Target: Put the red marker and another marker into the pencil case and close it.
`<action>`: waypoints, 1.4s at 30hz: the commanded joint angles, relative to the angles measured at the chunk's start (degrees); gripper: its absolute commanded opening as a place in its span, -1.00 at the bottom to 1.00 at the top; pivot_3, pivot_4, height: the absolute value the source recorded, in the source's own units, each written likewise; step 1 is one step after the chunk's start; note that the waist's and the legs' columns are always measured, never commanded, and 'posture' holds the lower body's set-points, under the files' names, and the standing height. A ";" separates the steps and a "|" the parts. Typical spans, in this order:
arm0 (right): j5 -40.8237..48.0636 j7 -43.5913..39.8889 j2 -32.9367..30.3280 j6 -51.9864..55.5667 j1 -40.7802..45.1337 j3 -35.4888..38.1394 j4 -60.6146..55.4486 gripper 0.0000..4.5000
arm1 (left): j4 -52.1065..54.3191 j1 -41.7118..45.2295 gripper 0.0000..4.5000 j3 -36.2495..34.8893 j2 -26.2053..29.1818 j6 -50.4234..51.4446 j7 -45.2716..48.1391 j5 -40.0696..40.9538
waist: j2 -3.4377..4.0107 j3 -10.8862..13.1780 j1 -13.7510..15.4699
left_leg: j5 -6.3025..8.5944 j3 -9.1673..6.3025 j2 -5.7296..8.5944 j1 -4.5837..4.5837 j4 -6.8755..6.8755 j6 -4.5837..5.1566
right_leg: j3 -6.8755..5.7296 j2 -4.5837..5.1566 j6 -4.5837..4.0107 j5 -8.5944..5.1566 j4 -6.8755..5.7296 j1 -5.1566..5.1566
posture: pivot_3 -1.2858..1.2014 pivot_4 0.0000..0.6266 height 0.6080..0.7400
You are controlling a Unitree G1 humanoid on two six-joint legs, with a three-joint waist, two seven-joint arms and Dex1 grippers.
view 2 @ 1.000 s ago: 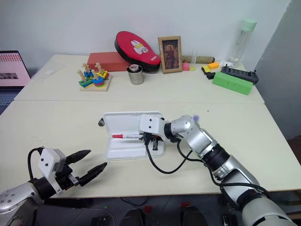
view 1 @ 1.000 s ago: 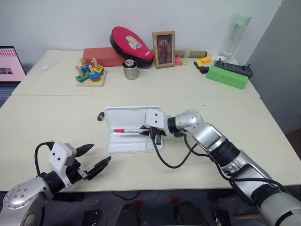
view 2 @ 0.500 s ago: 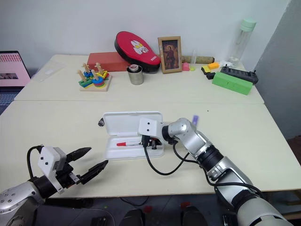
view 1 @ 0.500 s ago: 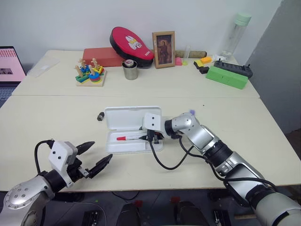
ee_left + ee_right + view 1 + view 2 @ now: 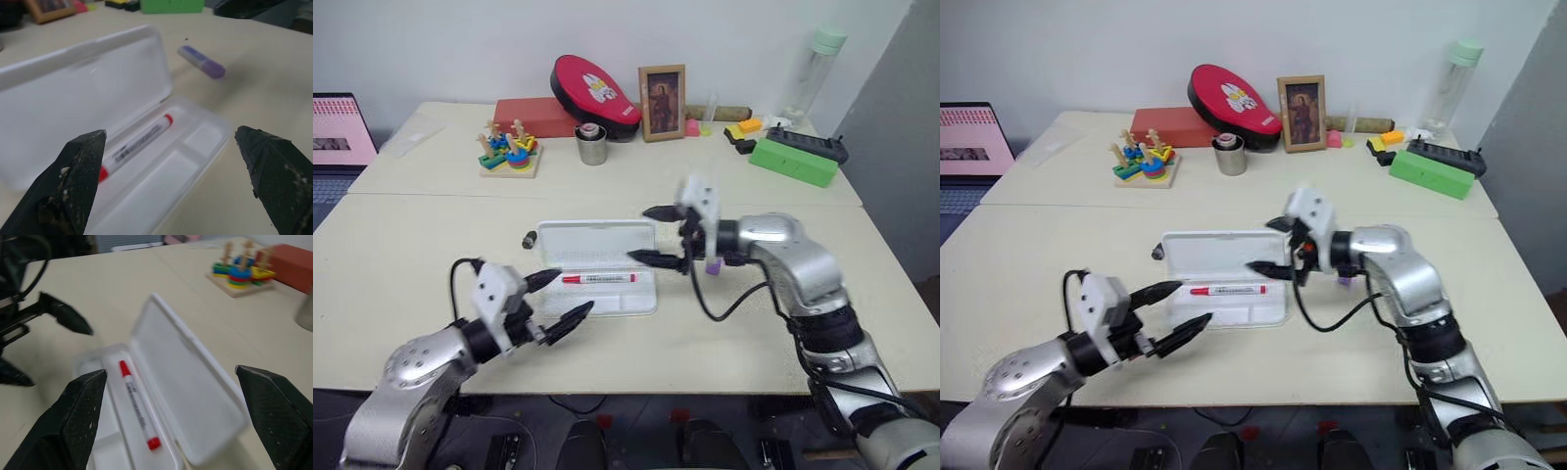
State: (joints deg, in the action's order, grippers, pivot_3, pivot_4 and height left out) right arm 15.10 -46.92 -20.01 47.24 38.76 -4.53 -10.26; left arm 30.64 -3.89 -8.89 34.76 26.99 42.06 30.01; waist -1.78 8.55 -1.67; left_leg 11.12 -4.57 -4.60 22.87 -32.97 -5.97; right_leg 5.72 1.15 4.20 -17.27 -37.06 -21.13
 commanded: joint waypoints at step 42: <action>-10.62 43.45 15.11 3.63 -6.86 11.54 4.11 -0.52 | -5.66 13.51 1.00 9.74 -2.82 -2.29 3.01 -2.65 | 0.11 -0.02 -0.24 | 0.00 0.01 0.02 0.04 0.03 0.02 | 0.05 -0.02 0.01 0.01 0.01 -0.02 | 0.03 -0.52 1.00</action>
State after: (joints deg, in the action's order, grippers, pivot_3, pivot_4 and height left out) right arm 2.99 -2.03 -3.54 56.04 28.65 4.99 -4.14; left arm 22.32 10.38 3.32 31.33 25.55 45.60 26.55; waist -1.67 8.53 -1.91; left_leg 11.12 -4.55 -4.59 22.92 -32.93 -5.95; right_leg 5.78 1.13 4.21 -17.26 -37.05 -21.17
